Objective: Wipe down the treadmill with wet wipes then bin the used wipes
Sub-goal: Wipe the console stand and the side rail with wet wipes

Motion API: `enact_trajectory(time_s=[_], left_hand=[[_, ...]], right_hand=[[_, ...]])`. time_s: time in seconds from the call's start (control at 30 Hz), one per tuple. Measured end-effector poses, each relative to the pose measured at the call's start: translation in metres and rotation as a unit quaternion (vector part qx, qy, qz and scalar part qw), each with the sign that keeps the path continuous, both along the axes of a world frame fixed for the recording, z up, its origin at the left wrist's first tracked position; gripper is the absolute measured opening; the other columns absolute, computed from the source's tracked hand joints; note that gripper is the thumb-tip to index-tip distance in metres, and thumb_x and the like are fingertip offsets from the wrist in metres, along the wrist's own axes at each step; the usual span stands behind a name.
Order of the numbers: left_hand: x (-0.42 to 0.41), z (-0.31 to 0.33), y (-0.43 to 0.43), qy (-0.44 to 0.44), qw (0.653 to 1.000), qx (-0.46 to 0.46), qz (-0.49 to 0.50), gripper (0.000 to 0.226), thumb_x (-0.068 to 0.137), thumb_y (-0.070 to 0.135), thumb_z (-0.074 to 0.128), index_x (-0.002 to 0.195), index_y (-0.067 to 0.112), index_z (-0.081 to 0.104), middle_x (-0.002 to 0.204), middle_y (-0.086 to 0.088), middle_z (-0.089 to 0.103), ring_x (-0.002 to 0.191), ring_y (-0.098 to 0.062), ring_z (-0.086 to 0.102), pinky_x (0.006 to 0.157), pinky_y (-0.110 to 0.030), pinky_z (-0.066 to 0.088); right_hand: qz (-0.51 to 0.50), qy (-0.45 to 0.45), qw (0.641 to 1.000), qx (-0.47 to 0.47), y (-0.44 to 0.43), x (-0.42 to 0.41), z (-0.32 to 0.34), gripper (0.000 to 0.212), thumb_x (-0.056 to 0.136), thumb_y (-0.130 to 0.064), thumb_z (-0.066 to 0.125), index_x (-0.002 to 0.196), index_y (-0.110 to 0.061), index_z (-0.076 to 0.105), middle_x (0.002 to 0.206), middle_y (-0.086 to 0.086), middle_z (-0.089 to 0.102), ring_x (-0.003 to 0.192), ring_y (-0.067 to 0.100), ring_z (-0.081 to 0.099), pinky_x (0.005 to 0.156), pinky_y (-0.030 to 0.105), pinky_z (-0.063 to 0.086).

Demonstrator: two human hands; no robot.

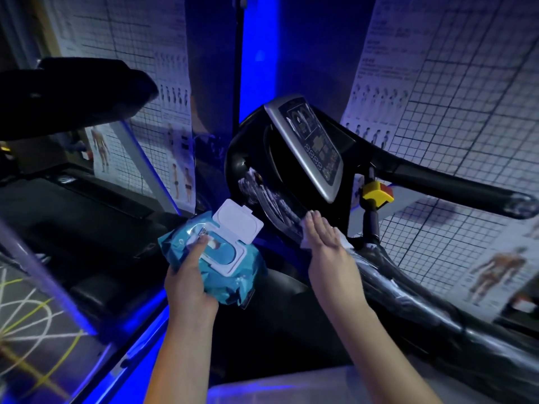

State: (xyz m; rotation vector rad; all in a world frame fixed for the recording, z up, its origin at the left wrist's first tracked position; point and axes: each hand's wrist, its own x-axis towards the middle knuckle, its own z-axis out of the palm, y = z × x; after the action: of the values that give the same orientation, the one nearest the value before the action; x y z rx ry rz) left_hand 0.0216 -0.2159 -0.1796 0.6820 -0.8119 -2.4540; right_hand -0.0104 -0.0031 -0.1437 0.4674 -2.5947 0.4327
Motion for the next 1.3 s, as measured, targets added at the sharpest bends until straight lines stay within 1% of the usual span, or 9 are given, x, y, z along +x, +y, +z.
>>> enact_trajectory(time_s=[0.2, 0.33, 0.47, 0.53, 0.67, 0.77, 0.97, 1.1, 1.3], left_hand=[[0.005, 0.006, -0.006, 0.009, 1.000, -0.012, 0.021, 0.047, 0.082, 0.017, 0.088, 0.127, 0.023, 0.074, 0.114, -0.003, 0.080, 0.098, -0.026, 0.079, 0.081, -0.049, 0.064], [0.004, 0.009, 0.003, 0.009, 1.000, -0.013, 0.023, 0.045, 0.083, 0.015, 0.088, 0.125, 0.022, 0.074, 0.113, -0.002, 0.080, 0.099, -0.025, 0.079, 0.083, -0.046, 0.063], [0.002, 0.008, 0.015, 0.000, 1.000, -0.006, 0.001, 0.044, 0.083, 0.016, 0.087, 0.126, 0.020, 0.074, 0.113, -0.004, 0.080, 0.103, -0.029, 0.078, 0.088, -0.050, 0.062], [0.001, 0.009, 0.018, -0.001, 1.000, -0.001, 0.003, 0.043, 0.084, 0.015, 0.086, 0.125, 0.021, 0.074, 0.112, -0.003, 0.080, 0.102, -0.027, 0.078, 0.087, -0.049, 0.062], [0.003, 0.011, 0.021, 0.023, 0.999, -0.017, 0.032, 0.045, 0.084, 0.017, 0.087, 0.127, 0.025, 0.073, 0.113, 0.002, 0.080, 0.101, -0.021, 0.078, 0.082, -0.042, 0.064], [0.002, 0.015, 0.023, 0.029, 0.998, -0.030, 0.045, 0.044, 0.085, 0.019, 0.087, 0.127, 0.025, 0.073, 0.114, 0.004, 0.080, 0.102, -0.019, 0.078, 0.083, -0.043, 0.064], [-0.002, 0.018, 0.037, 0.015, 0.997, 0.005, 0.075, 0.047, 0.086, 0.022, 0.087, 0.131, 0.021, 0.072, 0.113, 0.002, 0.080, 0.095, -0.018, 0.079, 0.079, -0.043, 0.066], [-0.001, 0.015, 0.031, 0.009, 0.993, -0.003, 0.121, 0.048, 0.084, 0.022, 0.089, 0.129, 0.017, 0.073, 0.112, 0.002, 0.081, 0.095, -0.018, 0.079, 0.074, -0.039, 0.065], [0.003, 0.011, 0.014, -0.003, 0.987, -0.015, 0.160, 0.044, 0.083, 0.017, 0.088, 0.126, 0.015, 0.074, 0.111, 0.001, 0.081, 0.095, -0.017, 0.079, 0.072, -0.036, 0.065]], right_hand=[[-0.062, -0.013, 0.998, -0.011, 0.030, 0.022, -0.011, 0.087, 0.070, 0.027, 0.050, 0.151, -0.004, 0.042, 0.158, 0.013, 0.037, 0.146, 0.031, 0.036, 0.119, 0.040, 0.012], [-0.047, -0.001, 0.998, -0.031, -0.003, 0.003, 0.011, 0.076, 0.079, 0.023, 0.051, 0.151, -0.002, 0.041, 0.156, 0.017, 0.039, 0.143, 0.032, 0.041, 0.114, 0.043, 0.037], [-0.020, -0.024, 0.999, -0.019, -0.002, 0.003, 0.016, 0.073, 0.088, 0.016, 0.047, 0.156, -0.007, 0.033, 0.162, 0.013, 0.030, 0.150, 0.028, 0.030, 0.118, 0.038, 0.032], [-0.041, -0.014, 0.999, -0.017, 0.016, 0.014, 0.005, 0.078, 0.080, 0.020, 0.051, 0.153, -0.007, 0.040, 0.159, 0.013, 0.037, 0.146, 0.030, 0.038, 0.112, 0.039, 0.038], [-0.103, -0.029, 0.994, -0.022, 0.060, 0.039, -0.016, 0.080, 0.070, 0.025, 0.052, 0.144, -0.003, 0.052, 0.150, 0.014, 0.049, 0.140, 0.030, 0.047, 0.112, 0.039, 0.037], [-0.130, -0.041, 0.990, -0.035, 0.055, 0.034, -0.010, 0.068, 0.070, 0.022, 0.052, 0.135, 0.001, 0.058, 0.139, 0.018, 0.059, 0.129, 0.036, 0.056, 0.094, 0.044, 0.054], [-0.062, -0.005, 0.996, -0.064, 0.023, 0.014, -0.003, 0.074, 0.075, 0.025, 0.047, 0.145, 0.000, 0.049, 0.151, 0.021, 0.047, 0.142, 0.035, 0.043, 0.113, 0.046, 0.040], [-0.107, 0.003, 0.993, -0.044, 0.052, 0.034, -0.021, 0.081, 0.072, 0.024, 0.053, 0.147, -0.005, 0.049, 0.154, 0.009, 0.045, 0.143, 0.025, 0.043, 0.117, 0.032, 0.019], [-0.111, 0.016, 0.988, -0.109, 0.057, 0.039, -0.012, 0.058, 0.080, 0.017, 0.056, 0.132, -0.009, 0.066, 0.137, 0.003, 0.063, 0.119, 0.027, 0.066, 0.098, 0.033, 0.051]])
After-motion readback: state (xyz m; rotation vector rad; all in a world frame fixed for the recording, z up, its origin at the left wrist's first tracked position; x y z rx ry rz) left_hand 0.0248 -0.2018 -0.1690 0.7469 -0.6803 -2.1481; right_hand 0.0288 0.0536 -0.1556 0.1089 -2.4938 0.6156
